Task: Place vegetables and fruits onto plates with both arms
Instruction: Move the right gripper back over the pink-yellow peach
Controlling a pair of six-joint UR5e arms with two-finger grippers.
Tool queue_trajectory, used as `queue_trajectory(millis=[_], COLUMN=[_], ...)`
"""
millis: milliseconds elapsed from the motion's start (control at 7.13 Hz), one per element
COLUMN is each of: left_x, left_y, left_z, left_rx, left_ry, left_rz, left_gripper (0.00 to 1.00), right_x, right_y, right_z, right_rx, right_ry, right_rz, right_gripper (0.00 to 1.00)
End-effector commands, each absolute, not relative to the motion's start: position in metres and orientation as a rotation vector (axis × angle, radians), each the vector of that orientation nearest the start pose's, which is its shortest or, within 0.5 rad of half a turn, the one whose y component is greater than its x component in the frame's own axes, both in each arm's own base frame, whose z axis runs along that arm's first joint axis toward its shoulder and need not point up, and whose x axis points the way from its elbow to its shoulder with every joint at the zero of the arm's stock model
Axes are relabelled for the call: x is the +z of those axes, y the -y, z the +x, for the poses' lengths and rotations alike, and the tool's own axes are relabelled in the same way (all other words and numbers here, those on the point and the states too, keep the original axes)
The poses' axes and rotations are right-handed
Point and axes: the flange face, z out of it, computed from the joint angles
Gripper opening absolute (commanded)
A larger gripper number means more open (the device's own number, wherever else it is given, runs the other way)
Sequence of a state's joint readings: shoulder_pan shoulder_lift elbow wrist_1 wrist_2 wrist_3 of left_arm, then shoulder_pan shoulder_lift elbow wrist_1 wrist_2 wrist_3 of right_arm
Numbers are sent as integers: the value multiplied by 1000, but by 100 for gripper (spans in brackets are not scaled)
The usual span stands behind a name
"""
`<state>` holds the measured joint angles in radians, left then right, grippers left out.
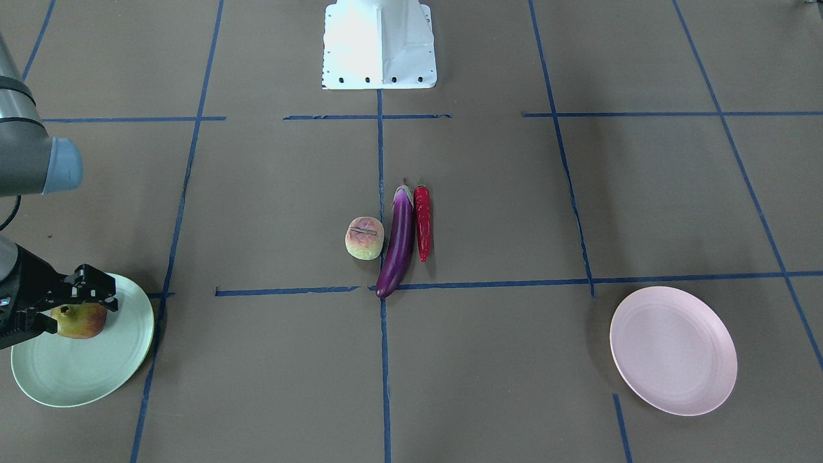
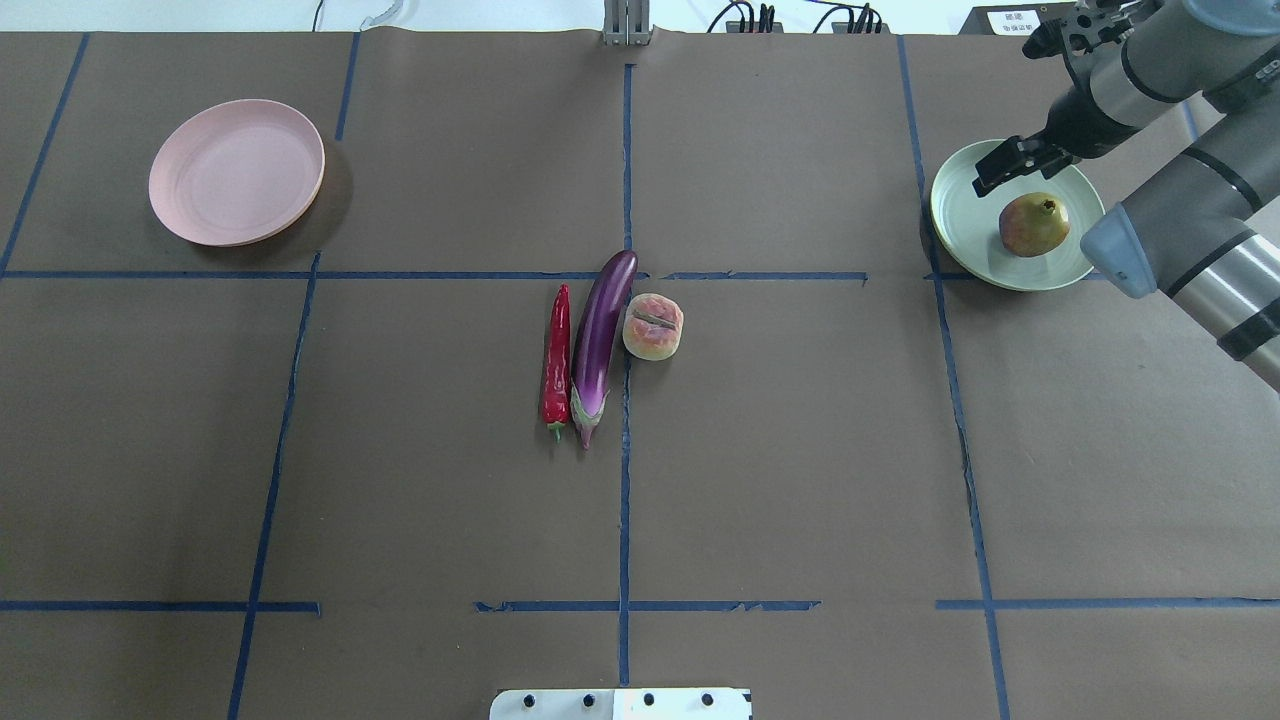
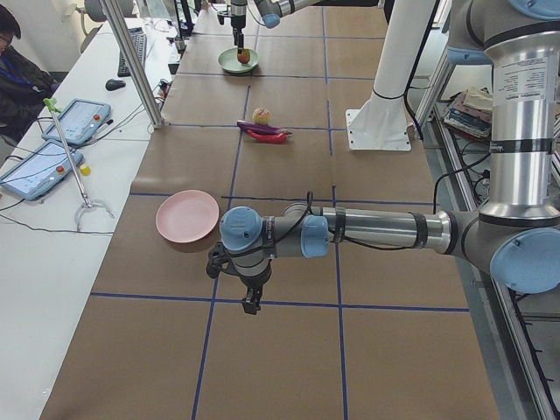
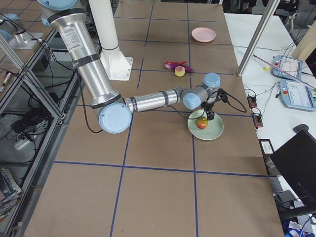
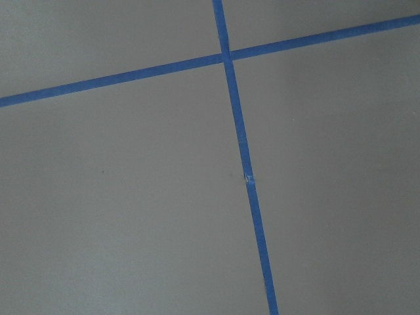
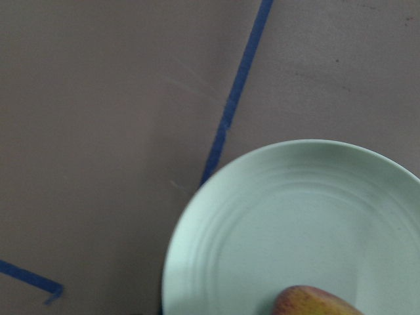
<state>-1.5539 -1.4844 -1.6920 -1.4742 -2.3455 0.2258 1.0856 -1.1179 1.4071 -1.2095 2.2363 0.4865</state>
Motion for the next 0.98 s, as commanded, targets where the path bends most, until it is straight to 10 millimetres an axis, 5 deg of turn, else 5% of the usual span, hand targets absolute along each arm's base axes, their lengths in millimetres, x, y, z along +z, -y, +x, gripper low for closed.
queue_trajectory(millis=[0, 280, 561, 841], left_x=[650, 650, 652, 652], left_y=[452, 452, 451, 451], left_z=[-56, -56, -55, -52], left_rx=[207, 207, 207, 215], left_ry=[-778, -776, -777, -777], left_rz=[22, 22, 18, 15], left_gripper=[100, 100, 100, 100], right_x=[320, 223, 151, 154], right_y=[622, 565, 512, 503], right_z=[-322, -462, -545, -583], right_rx=[-125, 9, 110, 129], right_ry=[909, 905, 859, 816], right_rz=[205, 224, 222, 225], right_gripper=[100, 100, 100, 100])
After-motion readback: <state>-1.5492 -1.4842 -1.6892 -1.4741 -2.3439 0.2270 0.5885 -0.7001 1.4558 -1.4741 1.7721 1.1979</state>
